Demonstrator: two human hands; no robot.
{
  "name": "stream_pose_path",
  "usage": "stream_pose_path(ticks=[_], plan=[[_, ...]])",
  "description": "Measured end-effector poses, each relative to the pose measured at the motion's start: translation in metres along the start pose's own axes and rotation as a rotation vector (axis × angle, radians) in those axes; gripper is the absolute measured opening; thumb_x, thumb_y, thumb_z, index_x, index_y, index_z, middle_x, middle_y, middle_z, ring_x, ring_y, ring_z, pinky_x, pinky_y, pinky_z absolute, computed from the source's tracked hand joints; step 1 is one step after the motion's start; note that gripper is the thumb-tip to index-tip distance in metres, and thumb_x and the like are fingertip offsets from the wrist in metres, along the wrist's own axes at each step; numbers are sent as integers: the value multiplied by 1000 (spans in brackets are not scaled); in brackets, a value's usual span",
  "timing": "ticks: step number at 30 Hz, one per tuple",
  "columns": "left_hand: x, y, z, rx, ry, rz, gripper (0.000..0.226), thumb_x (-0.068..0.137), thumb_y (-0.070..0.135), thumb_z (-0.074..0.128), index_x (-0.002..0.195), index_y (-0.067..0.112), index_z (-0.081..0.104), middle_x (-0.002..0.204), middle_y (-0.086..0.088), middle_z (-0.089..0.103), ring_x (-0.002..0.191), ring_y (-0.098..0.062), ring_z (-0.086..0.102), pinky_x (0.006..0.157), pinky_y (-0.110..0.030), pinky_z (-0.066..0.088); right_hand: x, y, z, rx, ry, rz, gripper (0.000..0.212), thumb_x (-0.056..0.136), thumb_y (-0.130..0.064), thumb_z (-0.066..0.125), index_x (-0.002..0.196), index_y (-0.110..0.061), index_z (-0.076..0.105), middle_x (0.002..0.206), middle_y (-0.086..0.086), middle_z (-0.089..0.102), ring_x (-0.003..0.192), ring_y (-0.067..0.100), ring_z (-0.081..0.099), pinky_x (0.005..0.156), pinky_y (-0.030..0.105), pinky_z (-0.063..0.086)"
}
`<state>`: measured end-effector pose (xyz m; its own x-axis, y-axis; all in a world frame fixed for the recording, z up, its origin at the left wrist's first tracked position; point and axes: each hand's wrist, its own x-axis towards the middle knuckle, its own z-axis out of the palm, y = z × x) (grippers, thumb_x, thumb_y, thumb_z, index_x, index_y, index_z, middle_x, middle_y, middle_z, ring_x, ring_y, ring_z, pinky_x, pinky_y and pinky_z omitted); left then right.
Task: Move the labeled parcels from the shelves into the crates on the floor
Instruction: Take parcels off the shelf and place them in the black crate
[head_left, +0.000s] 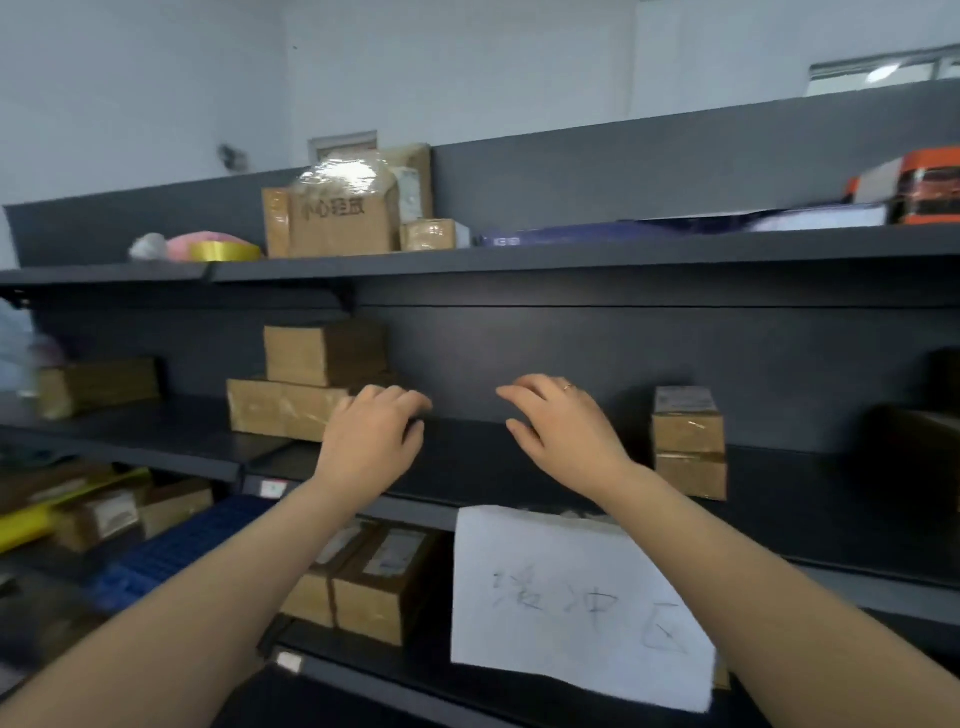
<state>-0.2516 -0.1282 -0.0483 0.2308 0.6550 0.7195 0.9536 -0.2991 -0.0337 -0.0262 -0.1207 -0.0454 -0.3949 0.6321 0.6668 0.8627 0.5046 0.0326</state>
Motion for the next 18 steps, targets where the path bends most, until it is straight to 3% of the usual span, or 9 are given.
stream_pose_path(ticks=[10,14,18], plan=[[41,-166,36,130,-39,-213,28,91,28,49,118,25,58,112,3,63,107,-23,53,83,-37,41,168,-64,129,241,-101,-103,45,100,-32,44,144,-25,40,142,-2,42,128,22,41,102,38,40],[47,-229,60,30,-59,-343,37,89,25,55,126,24,52,120,0,57,111,-23,52,85,-39,45,218,-86,176,319,-159,-25,48,99,-36,45,145,-26,37,145,-1,38,129,24,40,102,41,41],[67,-288,93,-219,-113,-529,63,89,26,59,144,22,29,140,-10,37,127,-29,40,101,-42,39,259,-99,222,388,-176,166,57,98,-40,45,150,-26,27,150,3,30,134,27,37,105,44,40]])
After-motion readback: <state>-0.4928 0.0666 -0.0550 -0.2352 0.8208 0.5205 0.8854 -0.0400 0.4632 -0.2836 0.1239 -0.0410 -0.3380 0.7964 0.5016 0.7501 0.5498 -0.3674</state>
